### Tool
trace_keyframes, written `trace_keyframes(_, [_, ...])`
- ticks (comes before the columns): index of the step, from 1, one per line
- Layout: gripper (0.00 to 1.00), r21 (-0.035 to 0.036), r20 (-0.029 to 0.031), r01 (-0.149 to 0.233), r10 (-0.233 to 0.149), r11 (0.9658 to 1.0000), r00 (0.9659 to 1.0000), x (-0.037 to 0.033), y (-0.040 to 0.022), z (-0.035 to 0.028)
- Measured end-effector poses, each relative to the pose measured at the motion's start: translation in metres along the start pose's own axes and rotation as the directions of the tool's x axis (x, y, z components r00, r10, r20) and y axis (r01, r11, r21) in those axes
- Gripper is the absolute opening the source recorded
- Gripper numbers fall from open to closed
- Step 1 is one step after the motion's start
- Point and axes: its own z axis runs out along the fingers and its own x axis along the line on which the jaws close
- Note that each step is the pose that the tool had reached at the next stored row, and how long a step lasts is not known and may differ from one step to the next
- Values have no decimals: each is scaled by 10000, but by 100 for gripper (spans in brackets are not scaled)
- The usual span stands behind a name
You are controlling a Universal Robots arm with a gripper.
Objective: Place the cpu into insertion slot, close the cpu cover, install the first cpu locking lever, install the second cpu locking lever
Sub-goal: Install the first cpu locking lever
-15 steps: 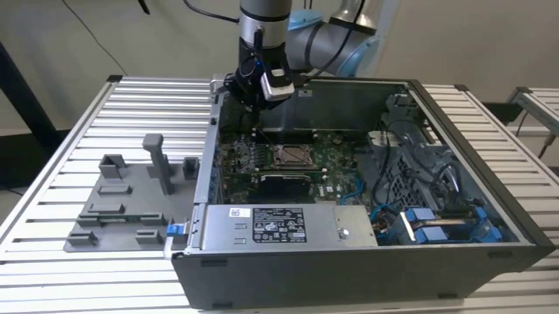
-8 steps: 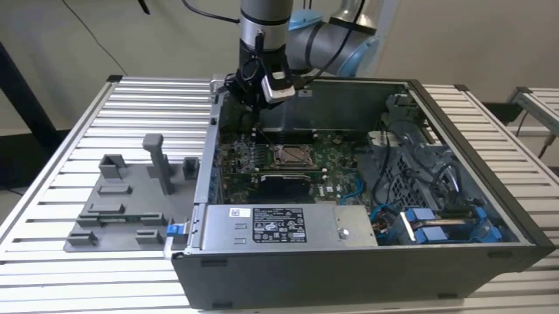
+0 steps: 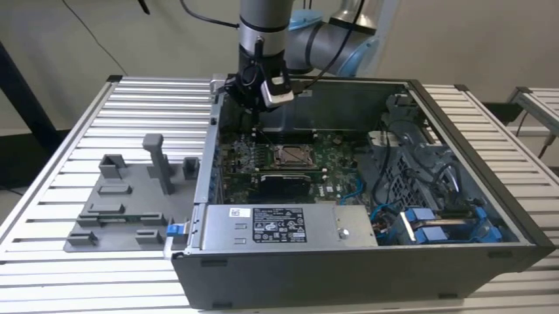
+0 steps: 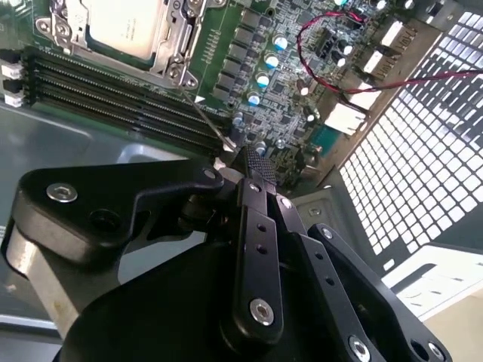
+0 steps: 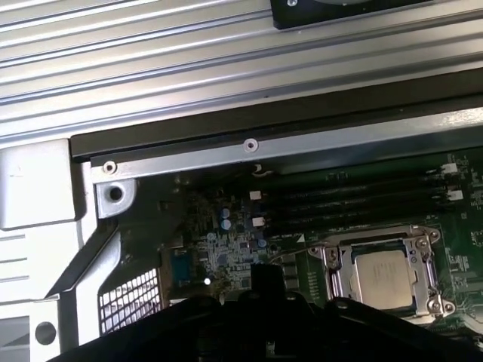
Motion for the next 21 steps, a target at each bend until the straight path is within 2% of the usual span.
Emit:
trace_keyframes(8, [11, -94, -21, 19, -20, 10000, 10000, 4, 0, 1])
trace_keyframes(14, [11, -116, -23, 22, -22, 9999, 10000, 5, -3, 11])
trace_keyframes(15, [11, -169, -36, 35, -36, 9999, 10000, 5, -7, 13])
trace_keyframes(17, [11, -335, -67, 67, -69, 9994, 10000, 6, -10, 17])
trace_keyframes(18, [11, -364, -74, 78, -81, 9993, 9999, 7, -10, 18])
trace_keyframes(21, [11, -364, -86, 138, -141, 9992, 9999, 12, -12, 21])
